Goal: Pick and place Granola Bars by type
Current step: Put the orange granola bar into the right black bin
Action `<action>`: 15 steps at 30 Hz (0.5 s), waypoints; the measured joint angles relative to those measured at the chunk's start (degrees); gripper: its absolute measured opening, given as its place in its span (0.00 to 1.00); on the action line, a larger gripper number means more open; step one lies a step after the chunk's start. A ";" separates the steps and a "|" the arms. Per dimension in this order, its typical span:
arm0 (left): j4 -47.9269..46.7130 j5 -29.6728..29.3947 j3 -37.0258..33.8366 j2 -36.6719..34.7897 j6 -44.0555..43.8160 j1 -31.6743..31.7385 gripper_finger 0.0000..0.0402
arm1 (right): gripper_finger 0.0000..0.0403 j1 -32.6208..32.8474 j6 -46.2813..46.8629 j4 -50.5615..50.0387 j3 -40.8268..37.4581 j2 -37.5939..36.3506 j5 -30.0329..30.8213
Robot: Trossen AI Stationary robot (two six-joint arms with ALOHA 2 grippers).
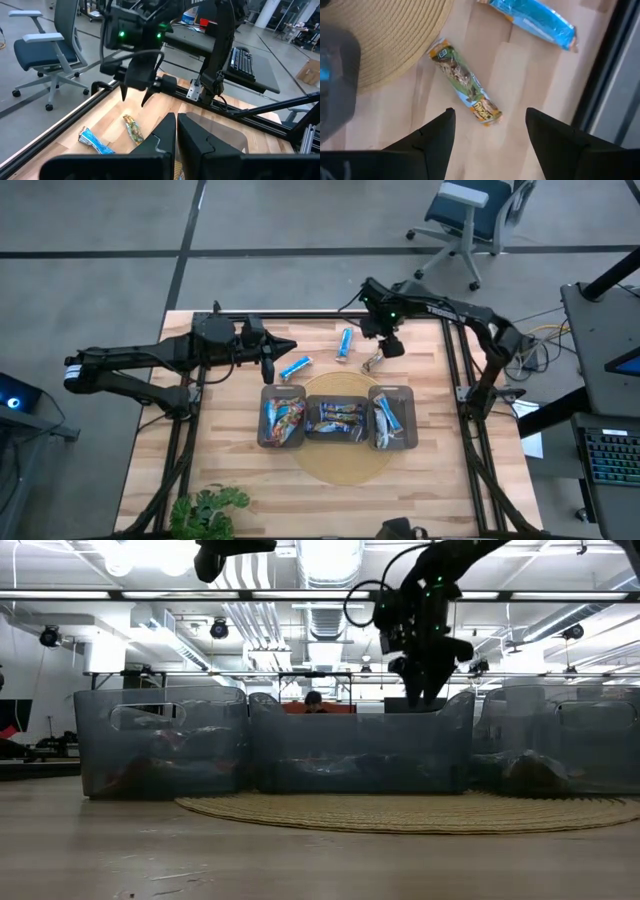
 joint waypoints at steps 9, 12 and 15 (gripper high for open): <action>0.00 0.00 0.00 -0.02 -0.04 0.00 0.00 | 0.57 0.00 25.83 0.31 0.00 3.98 0.22; 0.00 0.00 0.00 -0.02 -0.05 0.00 0.00 | 0.57 0.15 45.28 -0.21 -0.01 5.13 0.22; 0.00 0.00 0.00 -0.02 -0.04 0.00 0.00 | 0.57 0.15 62.05 -0.28 -0.25 5.89 0.22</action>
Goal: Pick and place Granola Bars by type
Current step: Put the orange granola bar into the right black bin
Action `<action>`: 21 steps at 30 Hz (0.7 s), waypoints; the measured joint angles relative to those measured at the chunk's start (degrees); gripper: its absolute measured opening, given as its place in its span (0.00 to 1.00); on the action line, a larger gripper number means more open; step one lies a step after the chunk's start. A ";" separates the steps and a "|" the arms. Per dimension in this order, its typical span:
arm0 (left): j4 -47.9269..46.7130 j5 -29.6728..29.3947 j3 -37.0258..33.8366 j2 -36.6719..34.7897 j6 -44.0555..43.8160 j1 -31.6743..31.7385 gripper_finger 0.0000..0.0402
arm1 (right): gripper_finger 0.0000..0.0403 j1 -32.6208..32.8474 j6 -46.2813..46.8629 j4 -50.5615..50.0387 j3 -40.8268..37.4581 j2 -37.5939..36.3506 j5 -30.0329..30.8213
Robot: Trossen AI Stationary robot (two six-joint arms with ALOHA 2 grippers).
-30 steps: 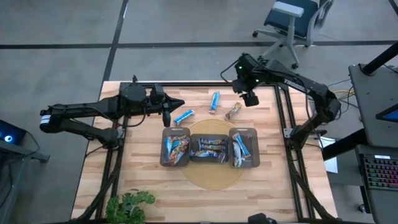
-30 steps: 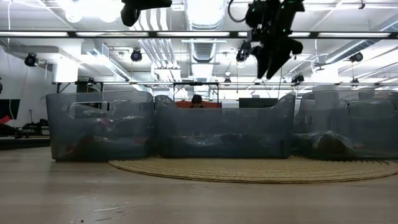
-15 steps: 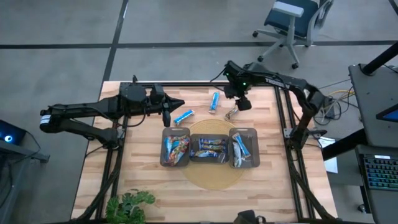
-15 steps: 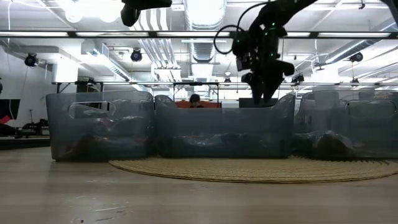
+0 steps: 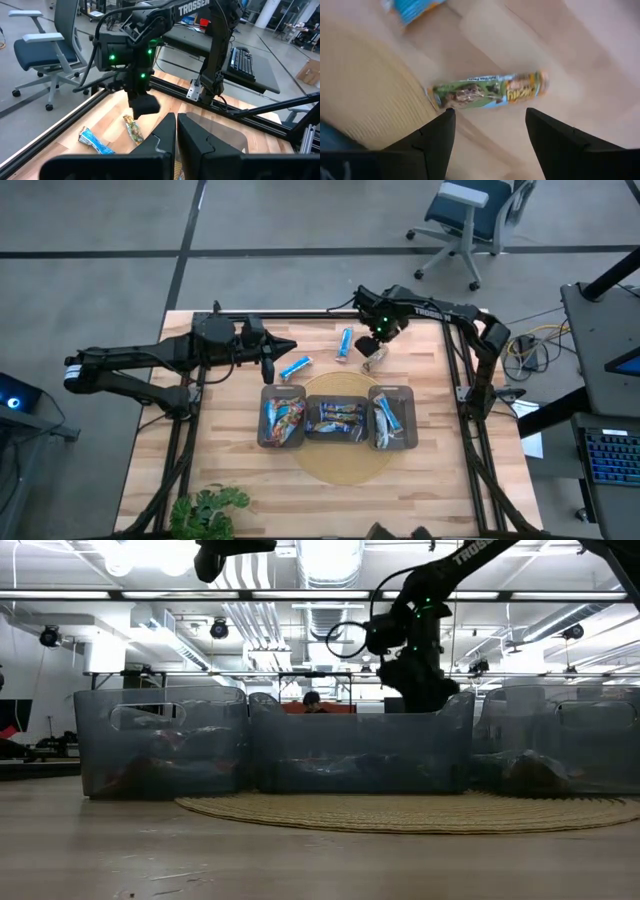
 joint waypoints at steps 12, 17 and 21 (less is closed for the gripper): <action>0.00 0.00 0.00 0.00 -0.66 0.00 0.00 | 0.57 0.00 28.18 2.16 -4.53 0.36 0.46; 0.00 0.94 0.00 0.00 -0.66 0.00 0.00 | 0.56 0.00 31.86 6.80 -6.40 0.36 -1.11; -0.02 2.66 0.00 0.00 -0.65 0.00 0.00 | 0.56 0.00 34.12 9.58 -7.66 0.36 -1.37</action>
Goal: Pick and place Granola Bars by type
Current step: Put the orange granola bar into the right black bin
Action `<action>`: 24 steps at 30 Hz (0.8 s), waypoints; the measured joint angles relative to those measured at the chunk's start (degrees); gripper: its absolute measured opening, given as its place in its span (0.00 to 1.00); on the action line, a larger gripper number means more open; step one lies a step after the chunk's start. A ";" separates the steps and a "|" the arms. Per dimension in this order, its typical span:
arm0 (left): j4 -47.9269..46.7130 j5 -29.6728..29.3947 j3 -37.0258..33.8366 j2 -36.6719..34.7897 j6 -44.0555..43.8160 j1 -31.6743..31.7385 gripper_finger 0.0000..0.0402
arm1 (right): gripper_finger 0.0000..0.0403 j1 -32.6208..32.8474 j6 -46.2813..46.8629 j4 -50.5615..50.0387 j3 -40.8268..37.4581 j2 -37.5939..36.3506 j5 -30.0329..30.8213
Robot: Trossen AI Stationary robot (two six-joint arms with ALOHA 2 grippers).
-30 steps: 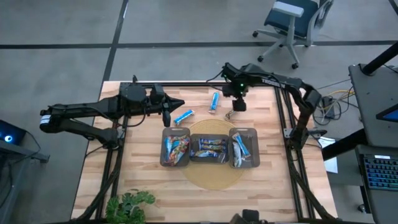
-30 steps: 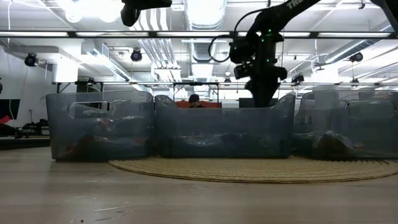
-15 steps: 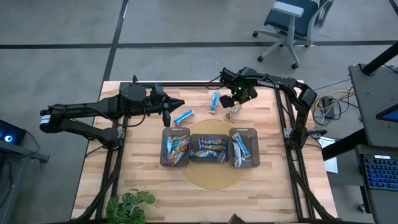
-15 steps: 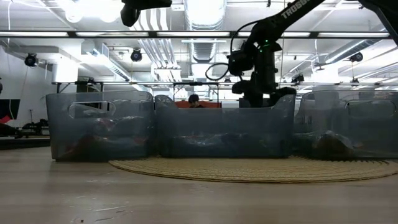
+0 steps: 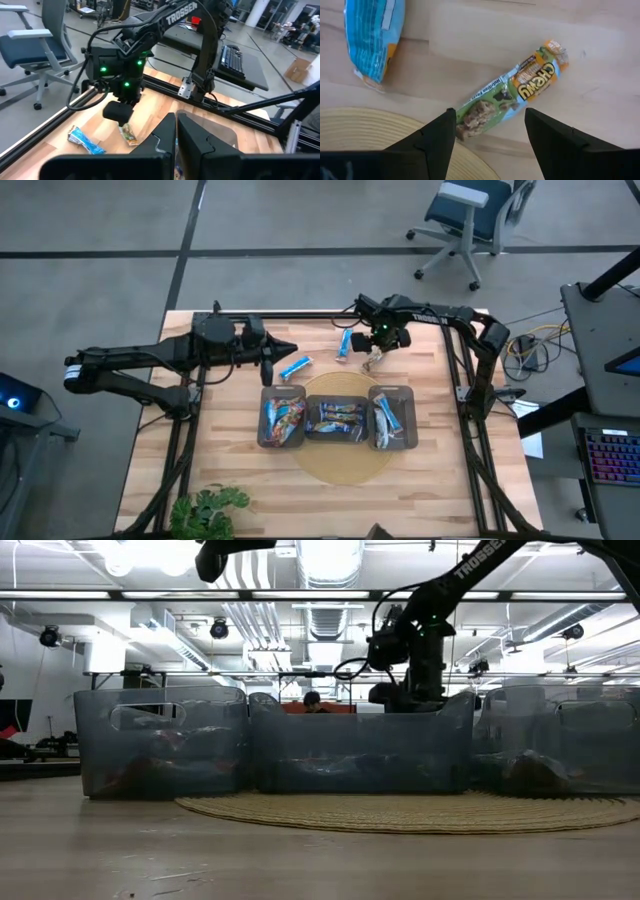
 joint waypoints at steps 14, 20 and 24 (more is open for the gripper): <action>-0.17 2.41 0.00 0.00 -0.02 0.00 0.00 | 0.56 -0.07 7.22 1.86 -3.68 0.00 -3.08; -0.51 2.41 0.00 0.00 -1.04 0.00 0.00 | 0.56 -0.09 23.20 0.13 -3.82 -0.25 2.01; -1.01 2.53 0.00 0.00 -1.26 0.00 0.00 | 0.56 0.01 25.32 0.17 -3.81 -0.26 2.07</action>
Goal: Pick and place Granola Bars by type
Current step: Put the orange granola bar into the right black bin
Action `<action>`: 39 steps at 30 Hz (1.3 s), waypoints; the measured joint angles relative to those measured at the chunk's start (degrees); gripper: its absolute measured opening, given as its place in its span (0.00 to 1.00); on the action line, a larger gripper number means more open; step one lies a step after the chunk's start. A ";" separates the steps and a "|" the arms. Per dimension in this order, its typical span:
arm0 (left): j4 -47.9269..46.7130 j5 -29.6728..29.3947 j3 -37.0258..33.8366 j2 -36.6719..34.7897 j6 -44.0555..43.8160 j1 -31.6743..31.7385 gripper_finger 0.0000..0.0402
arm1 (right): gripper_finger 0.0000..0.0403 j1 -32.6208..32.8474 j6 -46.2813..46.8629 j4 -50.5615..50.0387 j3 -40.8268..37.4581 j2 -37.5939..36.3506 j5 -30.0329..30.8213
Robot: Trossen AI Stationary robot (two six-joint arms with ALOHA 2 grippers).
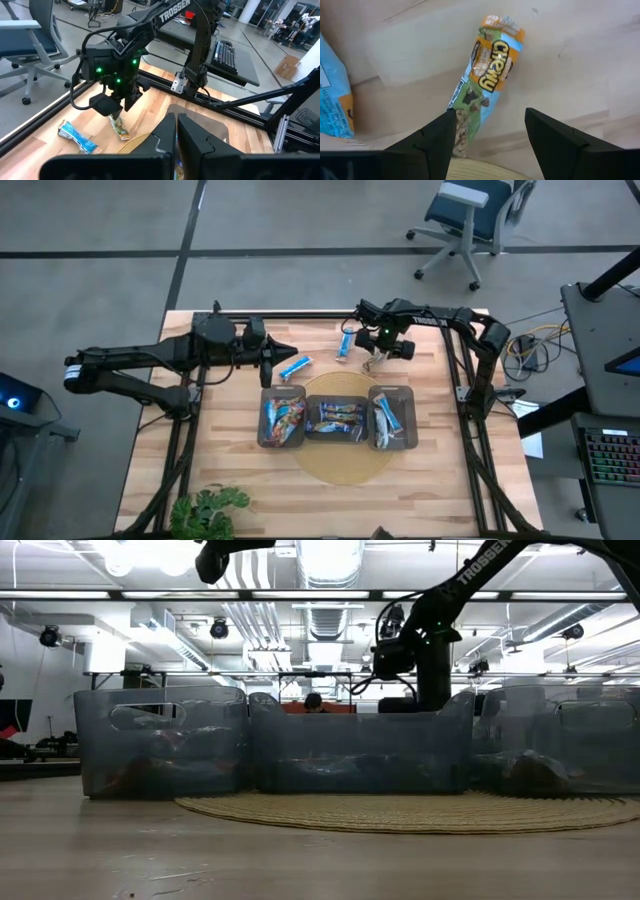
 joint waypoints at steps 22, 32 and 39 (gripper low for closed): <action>-2.99 0.19 0.00 0.00 -1.59 0.00 0.00 | 0.56 0.80 15.95 3.16 -3.59 0.02 3.79; -2.99 0.21 0.00 0.00 -1.22 0.00 0.00 | 0.56 0.98 16.25 8.67 -5.42 0.02 3.00; -2.98 0.21 0.00 0.00 -1.28 0.00 0.00 | 0.56 0.99 16.47 10.79 -7.06 0.02 2.64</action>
